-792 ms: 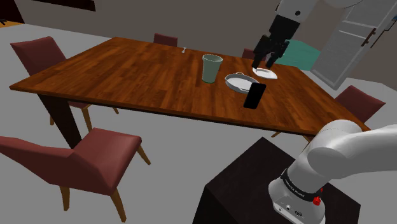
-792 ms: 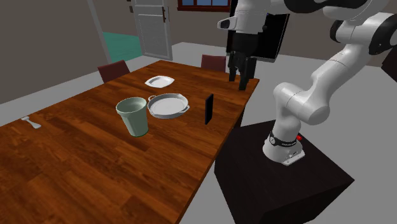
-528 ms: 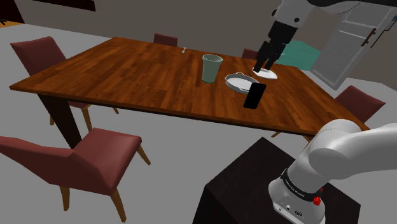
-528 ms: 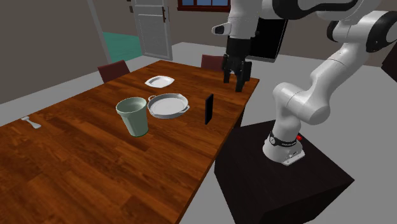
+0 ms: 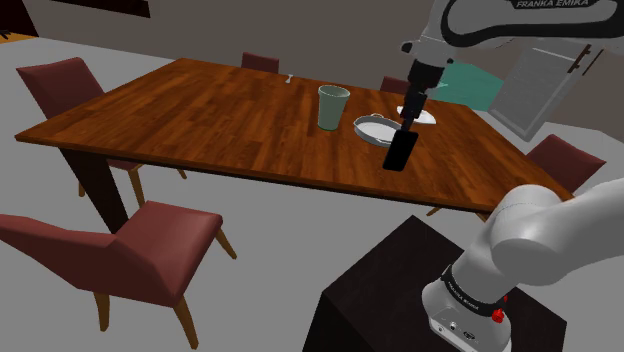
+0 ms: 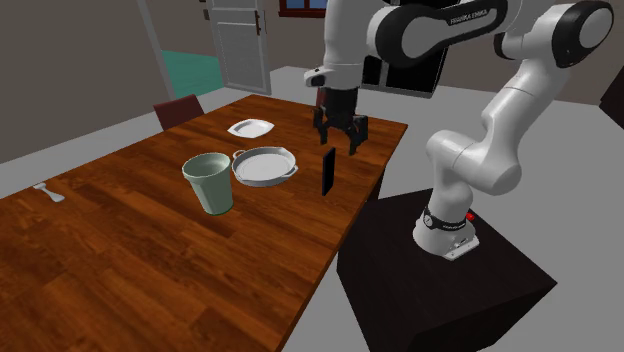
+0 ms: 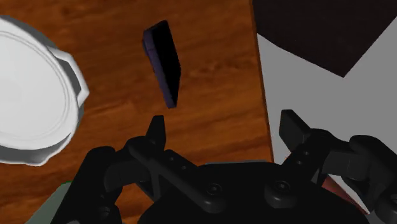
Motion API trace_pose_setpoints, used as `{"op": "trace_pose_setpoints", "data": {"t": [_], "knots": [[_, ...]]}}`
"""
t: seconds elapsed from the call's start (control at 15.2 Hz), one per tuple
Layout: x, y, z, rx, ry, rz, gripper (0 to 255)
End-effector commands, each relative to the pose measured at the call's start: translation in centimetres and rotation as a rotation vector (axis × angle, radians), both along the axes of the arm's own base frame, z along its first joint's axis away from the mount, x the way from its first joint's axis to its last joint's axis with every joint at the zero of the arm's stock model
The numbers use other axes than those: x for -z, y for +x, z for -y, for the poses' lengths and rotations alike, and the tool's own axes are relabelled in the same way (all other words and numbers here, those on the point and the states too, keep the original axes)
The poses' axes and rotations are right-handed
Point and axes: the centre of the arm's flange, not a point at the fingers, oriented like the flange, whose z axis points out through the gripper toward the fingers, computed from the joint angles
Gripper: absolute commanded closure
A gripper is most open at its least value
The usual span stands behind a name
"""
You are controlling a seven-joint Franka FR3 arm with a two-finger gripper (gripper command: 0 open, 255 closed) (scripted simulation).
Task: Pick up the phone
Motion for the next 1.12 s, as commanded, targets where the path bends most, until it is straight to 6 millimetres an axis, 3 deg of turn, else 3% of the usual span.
{"op": "trace_pose_setpoints", "data": {"t": [0.0,0.13,0.73,0.79,1.06], "knots": [[1.7,1.5,1.2,-0.154,-0.023,-0.009,0],[3.1,3.1,2.2,-0.285,-0.043,-0.017,0],[7.1,3.1,2.2,-0.285,-0.042,-0.017,0],[7.1,3.1,2.2,-0.285,-0.043,-0.017,255],[7.1,3.1,2.2,-0.285,-0.043,-0.017,255]]}}
